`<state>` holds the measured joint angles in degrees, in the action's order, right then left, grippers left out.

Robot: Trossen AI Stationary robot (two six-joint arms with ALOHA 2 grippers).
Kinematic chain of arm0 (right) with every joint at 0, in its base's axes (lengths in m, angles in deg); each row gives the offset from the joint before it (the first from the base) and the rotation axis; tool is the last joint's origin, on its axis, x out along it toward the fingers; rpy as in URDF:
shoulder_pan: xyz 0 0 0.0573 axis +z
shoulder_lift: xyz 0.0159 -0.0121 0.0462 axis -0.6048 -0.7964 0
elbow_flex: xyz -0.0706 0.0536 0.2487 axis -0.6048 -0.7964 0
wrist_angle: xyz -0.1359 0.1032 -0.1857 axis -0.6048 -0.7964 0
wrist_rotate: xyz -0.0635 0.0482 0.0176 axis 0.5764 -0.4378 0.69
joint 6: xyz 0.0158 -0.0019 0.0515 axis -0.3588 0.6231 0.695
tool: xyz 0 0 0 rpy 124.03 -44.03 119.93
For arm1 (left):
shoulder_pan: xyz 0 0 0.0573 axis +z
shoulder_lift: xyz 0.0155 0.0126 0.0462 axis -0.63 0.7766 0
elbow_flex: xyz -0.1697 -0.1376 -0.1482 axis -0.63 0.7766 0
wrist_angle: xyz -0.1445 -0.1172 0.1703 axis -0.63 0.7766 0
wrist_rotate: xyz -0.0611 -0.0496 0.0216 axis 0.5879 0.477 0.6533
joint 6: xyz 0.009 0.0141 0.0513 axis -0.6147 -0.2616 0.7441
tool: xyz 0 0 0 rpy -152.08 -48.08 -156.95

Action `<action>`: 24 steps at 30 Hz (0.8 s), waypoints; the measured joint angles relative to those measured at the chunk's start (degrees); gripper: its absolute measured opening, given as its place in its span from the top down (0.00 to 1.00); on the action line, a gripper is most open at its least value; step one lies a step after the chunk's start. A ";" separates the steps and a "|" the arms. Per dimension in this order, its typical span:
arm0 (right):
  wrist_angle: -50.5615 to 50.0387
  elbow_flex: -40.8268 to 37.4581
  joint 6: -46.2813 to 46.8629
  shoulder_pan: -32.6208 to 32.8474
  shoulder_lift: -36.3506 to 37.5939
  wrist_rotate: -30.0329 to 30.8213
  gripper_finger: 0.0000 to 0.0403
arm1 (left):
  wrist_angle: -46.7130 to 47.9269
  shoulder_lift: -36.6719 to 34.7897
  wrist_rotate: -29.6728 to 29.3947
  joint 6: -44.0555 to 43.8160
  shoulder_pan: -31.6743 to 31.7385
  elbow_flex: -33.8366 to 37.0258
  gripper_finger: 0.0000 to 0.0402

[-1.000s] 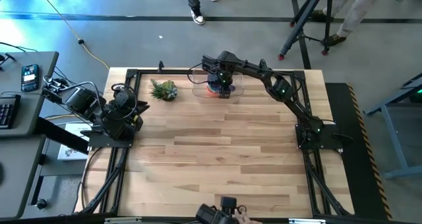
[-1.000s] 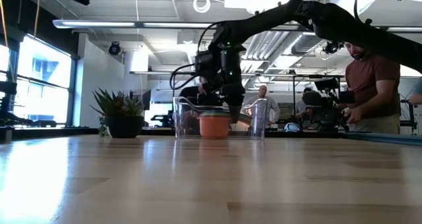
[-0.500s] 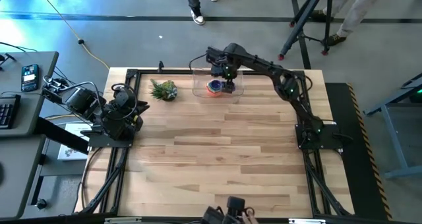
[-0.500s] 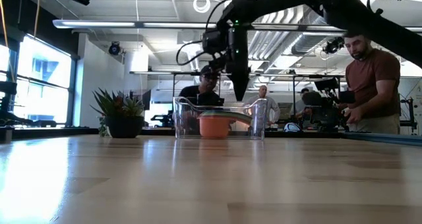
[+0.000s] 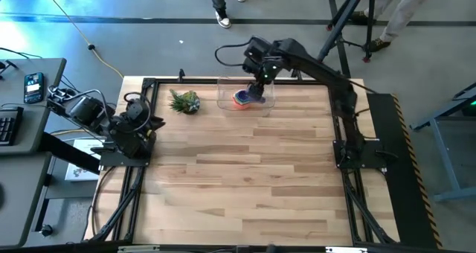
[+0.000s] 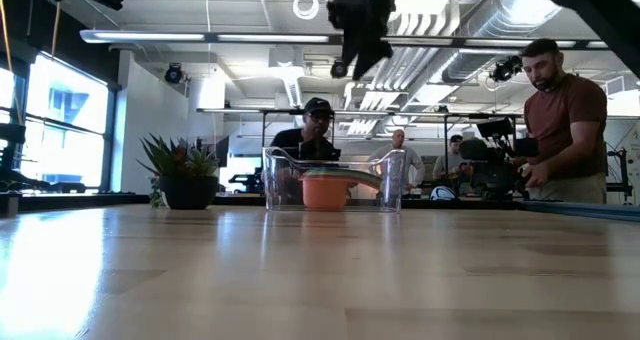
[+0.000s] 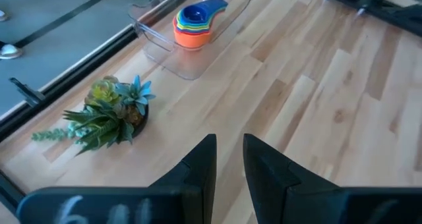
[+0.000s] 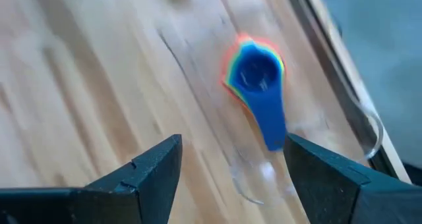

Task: Nest measuring cups in basket
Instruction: Return to Home Position

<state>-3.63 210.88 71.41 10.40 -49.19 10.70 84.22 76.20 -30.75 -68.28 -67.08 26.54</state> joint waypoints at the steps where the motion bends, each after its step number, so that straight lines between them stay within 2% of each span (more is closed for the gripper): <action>1: 1.18 -0.40 1.07 0.63 1.43 0.02 0.36 | 0.00 -0.63 0.38 0.03 0.00 0.00 0.84; 5: 6.63 -4.15 4.67 4.62 7.73 2.08 0.36 | -0.46 -3.42 2.13 0.46 0.00 1.39 0.84; 12: 18.10 -17.35 11.70 13.99 19.23 13.93 0.36 | -5.59 -10.42 3.35 1.09 0.00 9.68 0.84; 18: 36.37 -36.20 15.55 20.53 30.52 16.42 0.36 | -19.44 -16.84 5.73 8.64 0.00 18.82 0.84; 24: 58.88 -59.03 21.50 24.67 43.61 16.50 0.36 | -33.91 -21.89 11.61 16.43 -0.02 27.64 0.84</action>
<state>55.25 151.86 92.91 35.07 -5.58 27.20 50.31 54.31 -19.14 -51.85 -67.10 54.17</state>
